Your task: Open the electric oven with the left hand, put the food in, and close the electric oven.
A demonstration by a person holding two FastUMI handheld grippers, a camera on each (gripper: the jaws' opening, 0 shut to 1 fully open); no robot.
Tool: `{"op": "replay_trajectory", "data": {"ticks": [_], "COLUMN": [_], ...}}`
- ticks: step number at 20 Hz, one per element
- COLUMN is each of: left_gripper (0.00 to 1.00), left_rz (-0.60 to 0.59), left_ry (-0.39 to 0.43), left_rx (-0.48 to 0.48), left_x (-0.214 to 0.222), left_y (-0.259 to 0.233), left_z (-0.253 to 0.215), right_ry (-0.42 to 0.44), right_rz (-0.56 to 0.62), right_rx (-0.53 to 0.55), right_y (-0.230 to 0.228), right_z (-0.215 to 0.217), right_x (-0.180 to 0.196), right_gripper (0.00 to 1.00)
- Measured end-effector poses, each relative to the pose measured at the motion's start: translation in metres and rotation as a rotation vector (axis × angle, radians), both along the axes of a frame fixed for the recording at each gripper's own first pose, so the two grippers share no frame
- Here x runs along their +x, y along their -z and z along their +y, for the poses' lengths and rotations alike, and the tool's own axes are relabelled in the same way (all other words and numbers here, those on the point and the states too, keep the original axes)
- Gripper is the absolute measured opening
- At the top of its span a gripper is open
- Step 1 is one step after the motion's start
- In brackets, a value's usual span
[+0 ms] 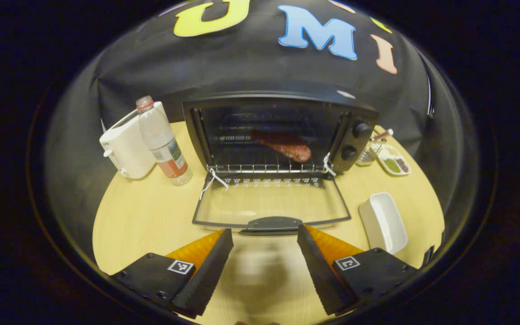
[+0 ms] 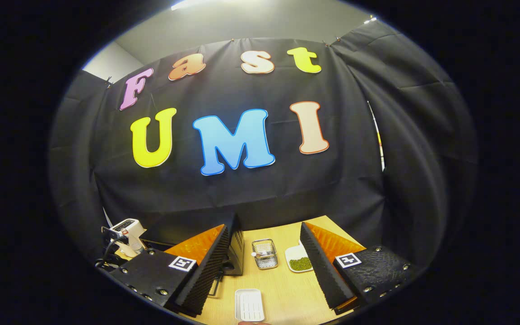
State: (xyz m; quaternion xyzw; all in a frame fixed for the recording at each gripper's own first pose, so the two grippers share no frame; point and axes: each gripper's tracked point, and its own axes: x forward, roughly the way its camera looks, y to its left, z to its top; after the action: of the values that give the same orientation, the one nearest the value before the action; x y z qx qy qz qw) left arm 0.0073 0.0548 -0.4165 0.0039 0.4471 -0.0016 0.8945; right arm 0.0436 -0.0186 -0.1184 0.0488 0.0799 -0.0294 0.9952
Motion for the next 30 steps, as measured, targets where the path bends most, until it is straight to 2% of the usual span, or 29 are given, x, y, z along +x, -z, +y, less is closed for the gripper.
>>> {"op": "replay_trajectory", "data": {"ticks": [5, 14, 15, 16, 17, 19, 20, 21, 24, 25, 27, 28, 29, 30], "left_gripper": [1.0, 0.97, 0.98, 0.91, 0.96, 0.98, 0.95, 0.99, 0.99, 0.95, 0.95, 0.92, 0.99, 0.95], "left_rz": [0.115, 0.264, 0.248, 0.251, 0.253, 0.253, 0.255, 0.256, 0.26, 0.257, 0.244, 0.237, 0.229, 0.203], "left_ry": [0.017, -0.017, -0.013, -0.014, -0.007, 0.019, 0.023, 0.02, 0.007, 0.006, 0.008, 0.008, 0.008, 0.004], "left_rx": [-0.019, -0.077, -0.076, -0.08, -0.07, -0.047, -0.045, -0.049, -0.074, -0.077, -0.076, -0.078, -0.083, -0.089], "left_x": [-0.005, -0.003, 0.002, 0.004, 0.004, 0.006, 0.006, 0.007, 0.005, 0.005, 0.004, 0.004, 0.005, 0.01], "left_y": [0.034, 0.075, 0.075, 0.076, 0.075, 0.077, 0.078, 0.077, 0.075, 0.073, 0.068, 0.064, 0.06, 0.052], "left_z": [-0.005, -0.009, -0.008, -0.01, -0.01, -0.01, -0.011, -0.011, -0.011, -0.011, -0.01, -0.011, -0.012, -0.013], "right_ry": [0.033, 0.07, 0.07, 0.072, 0.075, 0.076, 0.075, 0.073, 0.067, 0.065, 0.062, 0.06, 0.059, 0.058], "right_rz": [0.017, 0.028, 0.032, 0.036, 0.041, 0.044, 0.049, 0.053, 0.053, 0.051, 0.049, 0.049, 0.049, 0.049], "right_rx": [0.003, 0.0, -0.001, -0.001, 0.001, 0.007, 0.008, 0.008, 0.0, -0.002, -0.003, 0.0, 0.003, 0.006], "right_y": [0.005, 0.007, 0.008, 0.01, 0.01, 0.011, 0.013, 0.014, 0.013, 0.012, 0.012, 0.012, 0.012, 0.012], "right_z": [-0.013, -0.023, -0.024, -0.024, -0.024, -0.021, -0.02, -0.019, -0.015, -0.014, -0.012, -0.01, -0.008, -0.008], "right_x": [-0.001, -0.002, -0.002, -0.001, -0.001, 0.0, 0.001, 0.0, 0.0, 0.001, 0.0, 0.0, 0.0, 0.001], "right_gripper": [0.97, 0.96, 0.96, 0.96, 0.96, 0.96, 0.96, 0.96, 0.96, 0.97, 0.96, 0.96, 0.96, 0.96]}}
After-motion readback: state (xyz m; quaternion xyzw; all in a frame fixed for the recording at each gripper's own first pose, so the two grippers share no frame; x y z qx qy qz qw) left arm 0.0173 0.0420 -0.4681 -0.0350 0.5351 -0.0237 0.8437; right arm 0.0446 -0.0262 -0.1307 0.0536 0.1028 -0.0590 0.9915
